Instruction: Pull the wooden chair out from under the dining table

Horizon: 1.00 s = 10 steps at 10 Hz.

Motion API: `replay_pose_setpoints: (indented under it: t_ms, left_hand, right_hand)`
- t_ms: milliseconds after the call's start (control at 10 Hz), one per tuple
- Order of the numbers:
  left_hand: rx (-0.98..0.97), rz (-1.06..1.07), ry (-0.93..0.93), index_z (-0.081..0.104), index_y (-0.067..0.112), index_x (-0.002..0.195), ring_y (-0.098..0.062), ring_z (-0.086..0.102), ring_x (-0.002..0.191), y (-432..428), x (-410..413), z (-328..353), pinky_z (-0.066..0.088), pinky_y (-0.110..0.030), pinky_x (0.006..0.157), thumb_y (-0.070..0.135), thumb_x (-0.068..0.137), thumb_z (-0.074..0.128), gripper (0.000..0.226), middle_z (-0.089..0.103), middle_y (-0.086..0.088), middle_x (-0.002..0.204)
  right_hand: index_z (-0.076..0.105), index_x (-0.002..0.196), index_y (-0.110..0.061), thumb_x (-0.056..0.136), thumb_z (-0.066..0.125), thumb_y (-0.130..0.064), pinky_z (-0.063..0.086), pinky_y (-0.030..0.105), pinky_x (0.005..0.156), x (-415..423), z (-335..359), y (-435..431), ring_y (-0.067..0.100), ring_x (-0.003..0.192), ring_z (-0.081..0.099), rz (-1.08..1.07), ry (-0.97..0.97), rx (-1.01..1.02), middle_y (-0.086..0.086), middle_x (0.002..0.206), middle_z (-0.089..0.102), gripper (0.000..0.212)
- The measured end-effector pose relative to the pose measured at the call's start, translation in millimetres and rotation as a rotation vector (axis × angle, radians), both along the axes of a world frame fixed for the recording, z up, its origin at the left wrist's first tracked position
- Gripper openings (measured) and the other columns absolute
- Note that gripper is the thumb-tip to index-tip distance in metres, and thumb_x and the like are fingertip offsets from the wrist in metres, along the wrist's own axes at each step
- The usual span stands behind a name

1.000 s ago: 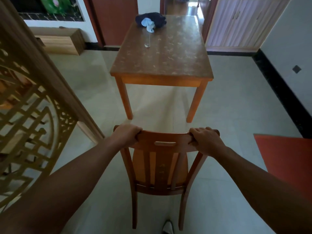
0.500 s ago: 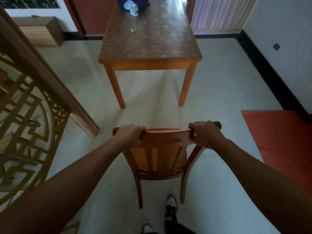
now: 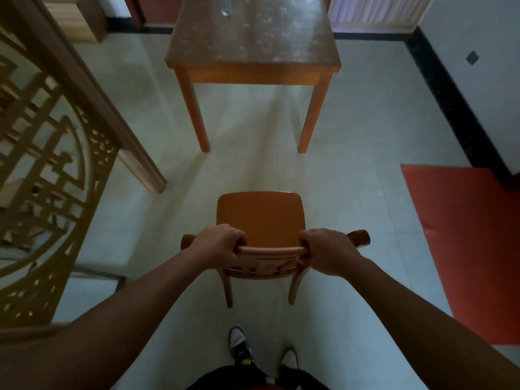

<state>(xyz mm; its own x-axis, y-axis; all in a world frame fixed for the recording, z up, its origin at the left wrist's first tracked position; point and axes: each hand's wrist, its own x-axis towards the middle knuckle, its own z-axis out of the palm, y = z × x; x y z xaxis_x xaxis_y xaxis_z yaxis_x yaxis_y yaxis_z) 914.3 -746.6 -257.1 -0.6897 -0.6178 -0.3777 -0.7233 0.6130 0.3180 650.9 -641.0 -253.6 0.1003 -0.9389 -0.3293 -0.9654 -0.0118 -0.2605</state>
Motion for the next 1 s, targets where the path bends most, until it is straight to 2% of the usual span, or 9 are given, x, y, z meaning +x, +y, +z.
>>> replay_pose_setpoints:
  t_ms: [100, 200, 400, 500, 600, 700, 800, 900, 1000]
  left_hand:
    - [0.05, 0.061, -0.046, 0.065, 0.036, 0.092, -0.004, 0.053, 0.071, 32, 5, -9, 0.033, -0.019, 0.056, 0.022, 0.083, 0.071, 0.018, 0.058, 0.016, 0.08]
    - [0.094, 0.08, -0.09, 0.068, 0.033, 0.098, -0.006, 0.054, 0.074, 61, 10, -15, 0.033, -0.02, 0.055, 0.018, 0.082, 0.066, 0.022, 0.06, 0.013, 0.084]
    - [0.078, 0.061, -0.118, 0.066, 0.034, 0.106, -0.012, 0.057, 0.084, 114, 18, -33, 0.037, -0.023, 0.062, 0.011, 0.082, 0.061, 0.034, 0.057, 0.015, 0.09]
    - [0.078, 0.053, -0.122, 0.066, 0.035, 0.108, -0.011, 0.054, 0.084, 130, 21, -41, 0.033, -0.022, 0.061, 0.011, 0.082, 0.062, 0.036, 0.055, 0.016, 0.091]
    - [0.084, 0.019, -0.181, 0.064, 0.035, 0.107, -0.012, 0.05, 0.082, 139, 23, -46, 0.034, -0.027, 0.064, 0.011, 0.08, 0.059, 0.037, 0.051, 0.016, 0.09]
    - [0.066, -0.021, -0.197, 0.063, 0.037, 0.107, -0.016, 0.054, 0.085, 147, 31, -55, 0.039, -0.032, 0.069, 0.012, 0.08, 0.058, 0.038, 0.053, 0.015, 0.094]
    - [0.08, -0.009, -0.189, 0.063, 0.039, 0.11, -0.018, 0.062, 0.099, 150, 34, -60, 0.043, -0.034, 0.074, 0.014, 0.081, 0.059, 0.039, 0.061, 0.015, 0.106]
    - [0.256, -0.007, -0.229, 0.053, 0.042, 0.132, -0.017, 0.058, 0.115, 140, 34, -59, 0.043, -0.038, 0.086, 0.035, 0.08, 0.068, 0.054, 0.056, 0.015, 0.117]
    - [0.672, 0.235, 0.077, 0.044, 0.039, 0.146, -0.021, 0.056, 0.129, 133, 34, -44, 0.051, -0.041, 0.104, 0.045, 0.079, 0.078, 0.076, 0.053, 0.002, 0.143]
  right_hand:
    - [0.055, 0.093, -0.025, 0.087, 0.072, -0.035, 0.053, 0.036, 0.066, 6, -12, 29, 0.017, 0.073, 0.058, 0.025, -0.017, -0.007, -0.004, 0.084, 0.061, 0.02]
    - [0.055, 0.093, -0.025, 0.087, 0.072, -0.036, 0.048, 0.033, 0.065, 12, -21, 55, 0.019, 0.074, 0.056, 0.045, -0.042, -0.005, -0.004, 0.083, 0.057, 0.022]
    - [0.057, 0.099, -0.024, 0.087, 0.071, -0.043, 0.054, 0.04, 0.077, 21, -44, 106, 0.022, 0.083, 0.058, 0.051, -0.054, 0.0, 0.0, 0.093, 0.064, 0.027]
    - [0.057, 0.106, -0.023, 0.086, 0.072, -0.046, 0.054, 0.043, 0.08, 24, -54, 123, 0.025, 0.09, 0.062, 0.067, -0.043, 0.006, 0.003, 0.101, 0.067, 0.034]
    - [0.056, 0.11, -0.024, 0.085, 0.072, -0.048, 0.053, 0.045, 0.085, 28, -60, 134, 0.027, 0.096, 0.063, 0.052, -0.038, 0.019, 0.004, 0.107, 0.067, 0.038]
    - [0.056, 0.118, -0.024, 0.086, 0.07, -0.051, 0.052, 0.046, 0.092, 33, -66, 143, 0.029, 0.107, 0.063, 0.054, -0.043, 0.049, 0.005, 0.118, 0.067, 0.045]
    - [0.055, 0.123, -0.025, 0.084, 0.069, -0.06, 0.05, 0.045, 0.095, 34, -61, 144, 0.028, 0.11, 0.062, 0.045, -0.048, 0.095, 0.004, 0.123, 0.066, 0.055]
    - [0.057, 0.117, -0.028, 0.079, 0.065, -0.072, 0.052, 0.044, 0.091, 32, -43, 138, 0.02, 0.102, 0.059, 0.004, -0.212, 0.22, 0.0, 0.116, 0.065, 0.058]
    - [0.06, 0.115, -0.025, 0.09, 0.053, -0.066, 0.058, 0.048, 0.09, 37, -27, 130, 0.019, 0.101, 0.063, -0.225, -0.505, 0.168, 0.002, 0.115, 0.065, 0.049]
